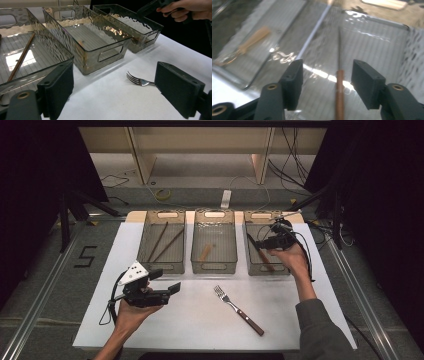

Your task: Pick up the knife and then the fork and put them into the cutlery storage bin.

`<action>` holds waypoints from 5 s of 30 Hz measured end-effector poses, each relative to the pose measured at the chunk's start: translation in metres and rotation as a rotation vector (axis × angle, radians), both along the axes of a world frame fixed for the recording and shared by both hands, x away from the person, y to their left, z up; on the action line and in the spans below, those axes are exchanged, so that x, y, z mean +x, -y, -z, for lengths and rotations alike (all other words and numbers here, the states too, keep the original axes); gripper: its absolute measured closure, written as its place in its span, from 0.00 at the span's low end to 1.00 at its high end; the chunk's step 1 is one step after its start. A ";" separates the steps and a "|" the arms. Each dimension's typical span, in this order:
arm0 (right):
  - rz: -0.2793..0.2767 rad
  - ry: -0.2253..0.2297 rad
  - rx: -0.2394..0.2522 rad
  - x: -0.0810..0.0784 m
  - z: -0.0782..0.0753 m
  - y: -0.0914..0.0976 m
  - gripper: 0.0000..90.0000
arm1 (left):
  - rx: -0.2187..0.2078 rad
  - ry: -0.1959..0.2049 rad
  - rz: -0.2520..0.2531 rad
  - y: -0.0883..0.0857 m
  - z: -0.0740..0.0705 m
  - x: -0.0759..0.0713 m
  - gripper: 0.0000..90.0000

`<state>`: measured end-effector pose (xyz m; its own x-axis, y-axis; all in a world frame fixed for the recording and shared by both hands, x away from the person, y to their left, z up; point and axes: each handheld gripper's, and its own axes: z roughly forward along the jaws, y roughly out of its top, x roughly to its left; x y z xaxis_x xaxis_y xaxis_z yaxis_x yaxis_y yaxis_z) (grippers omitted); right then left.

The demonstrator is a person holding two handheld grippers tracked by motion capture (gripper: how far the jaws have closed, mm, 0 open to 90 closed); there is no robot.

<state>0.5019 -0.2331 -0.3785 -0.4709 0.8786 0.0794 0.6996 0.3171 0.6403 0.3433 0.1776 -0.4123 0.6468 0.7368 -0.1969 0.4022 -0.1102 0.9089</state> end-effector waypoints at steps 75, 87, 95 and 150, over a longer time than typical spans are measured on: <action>-0.499 -0.178 -0.242 -0.145 0.061 -0.066 0.44 | 0.005 0.008 0.003 0.000 -0.001 -0.002 0.17; -0.513 -0.209 -0.289 -0.147 0.070 -0.066 0.54 | 0.002 0.008 0.001 -0.001 -0.001 -0.002 0.17; -0.530 -0.215 -0.338 -0.148 0.077 -0.070 0.61 | 0.004 0.008 0.001 0.000 -0.001 -0.002 0.17; -0.553 -0.209 -0.306 -0.140 0.068 -0.062 0.86 | -0.001 0.010 -0.006 -0.001 -0.001 -0.001 0.17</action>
